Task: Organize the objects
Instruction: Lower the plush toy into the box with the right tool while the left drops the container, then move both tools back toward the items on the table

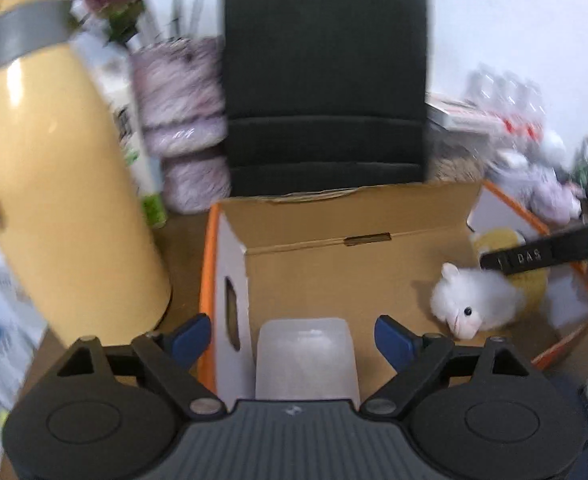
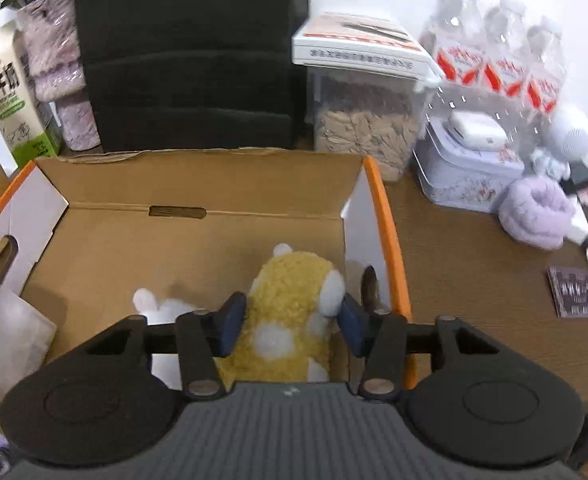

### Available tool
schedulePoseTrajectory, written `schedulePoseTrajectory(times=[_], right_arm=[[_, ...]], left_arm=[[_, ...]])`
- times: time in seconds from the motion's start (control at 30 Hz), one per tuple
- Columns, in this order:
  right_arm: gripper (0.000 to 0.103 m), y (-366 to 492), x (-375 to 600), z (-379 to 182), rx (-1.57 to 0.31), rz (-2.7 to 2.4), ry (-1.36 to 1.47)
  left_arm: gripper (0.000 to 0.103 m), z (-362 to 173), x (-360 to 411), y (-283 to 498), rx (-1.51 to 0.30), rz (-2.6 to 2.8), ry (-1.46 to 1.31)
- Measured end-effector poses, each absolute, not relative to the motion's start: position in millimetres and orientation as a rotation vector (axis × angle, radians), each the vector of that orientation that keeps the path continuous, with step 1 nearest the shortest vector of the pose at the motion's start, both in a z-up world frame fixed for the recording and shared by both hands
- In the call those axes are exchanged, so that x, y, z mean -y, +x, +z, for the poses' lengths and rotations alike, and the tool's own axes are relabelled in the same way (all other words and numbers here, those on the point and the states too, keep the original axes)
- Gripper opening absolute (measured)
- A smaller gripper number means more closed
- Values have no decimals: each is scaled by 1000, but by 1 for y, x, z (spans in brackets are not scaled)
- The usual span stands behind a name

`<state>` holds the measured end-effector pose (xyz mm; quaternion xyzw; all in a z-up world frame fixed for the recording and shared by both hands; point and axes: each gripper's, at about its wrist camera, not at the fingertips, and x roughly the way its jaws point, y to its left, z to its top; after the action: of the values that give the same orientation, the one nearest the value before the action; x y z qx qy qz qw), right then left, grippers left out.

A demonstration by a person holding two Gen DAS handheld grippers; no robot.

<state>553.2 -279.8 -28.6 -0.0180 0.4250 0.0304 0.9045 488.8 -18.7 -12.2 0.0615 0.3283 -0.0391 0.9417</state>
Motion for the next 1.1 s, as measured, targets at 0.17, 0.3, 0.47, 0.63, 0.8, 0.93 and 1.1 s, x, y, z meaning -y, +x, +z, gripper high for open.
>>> schedulePoseTrajectory(times=[0.17, 0.3, 0.47, 0.63, 0.8, 0.93, 1.1], right_arm=[[46, 555, 272, -21, -1022, 229, -160], [65, 546, 274, -20, -1053, 161, -179], [90, 519, 267, -2, -959, 93, -200], [103, 463, 270, 60, -782, 105, -86], [103, 371, 260, 92, -622, 206, -35], [103, 257, 263, 76, -540, 313, 67], [103, 124, 273, 32, -490, 329, 95]], left_arm=[[86, -15, 18, 490, -641, -55, 138], [85, -11, 16, 485, -651, -63, 100], [87, 27, 8, 462, -665, -44, 48], [87, 66, 10, 410, -630, -36, 58], [95, 80, 9, 311, -548, -136, -38], [101, 58, 1, 220, -500, -197, -65], [102, 22, -22, 119, -489, -178, -45]])
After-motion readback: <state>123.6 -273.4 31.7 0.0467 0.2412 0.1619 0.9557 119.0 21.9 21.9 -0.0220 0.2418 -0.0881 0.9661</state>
